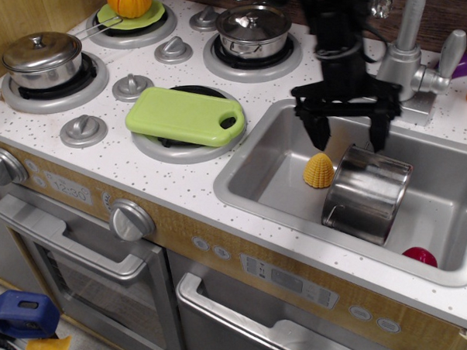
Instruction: Flip pot upright in sink
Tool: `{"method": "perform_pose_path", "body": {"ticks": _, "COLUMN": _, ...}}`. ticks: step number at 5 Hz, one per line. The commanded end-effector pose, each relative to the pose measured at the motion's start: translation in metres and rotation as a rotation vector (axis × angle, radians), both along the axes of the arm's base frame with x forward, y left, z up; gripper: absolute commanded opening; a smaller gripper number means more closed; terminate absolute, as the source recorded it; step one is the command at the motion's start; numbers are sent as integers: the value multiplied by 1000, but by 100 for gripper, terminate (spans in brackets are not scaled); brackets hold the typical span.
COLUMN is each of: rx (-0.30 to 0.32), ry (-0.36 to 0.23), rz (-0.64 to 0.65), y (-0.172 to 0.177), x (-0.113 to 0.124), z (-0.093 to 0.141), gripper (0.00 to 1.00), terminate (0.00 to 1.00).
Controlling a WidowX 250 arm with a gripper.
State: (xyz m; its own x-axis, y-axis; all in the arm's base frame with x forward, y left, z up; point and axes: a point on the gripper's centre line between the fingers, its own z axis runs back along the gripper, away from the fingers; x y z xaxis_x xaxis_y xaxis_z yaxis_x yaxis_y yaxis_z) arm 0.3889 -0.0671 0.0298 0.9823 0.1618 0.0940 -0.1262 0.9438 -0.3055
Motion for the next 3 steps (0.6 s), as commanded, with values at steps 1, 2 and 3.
{"method": "perform_pose_path", "body": {"ticks": 1, "rx": -168, "ry": -137, "rz": 43, "y": -4, "x": 8, "z": 10, "gripper": 100, "terminate": 0}}
{"method": "perform_pose_path", "body": {"ticks": 2, "rx": -226, "ry": -82, "rz": 95, "y": -14, "x": 1, "z": -1, "gripper": 100, "terminate": 0}}
{"method": "perform_pose_path", "body": {"ticks": 3, "rx": -242, "ry": -71, "rz": 134, "y": -25, "x": -2, "z": -3, "gripper": 100, "terminate": 0}}
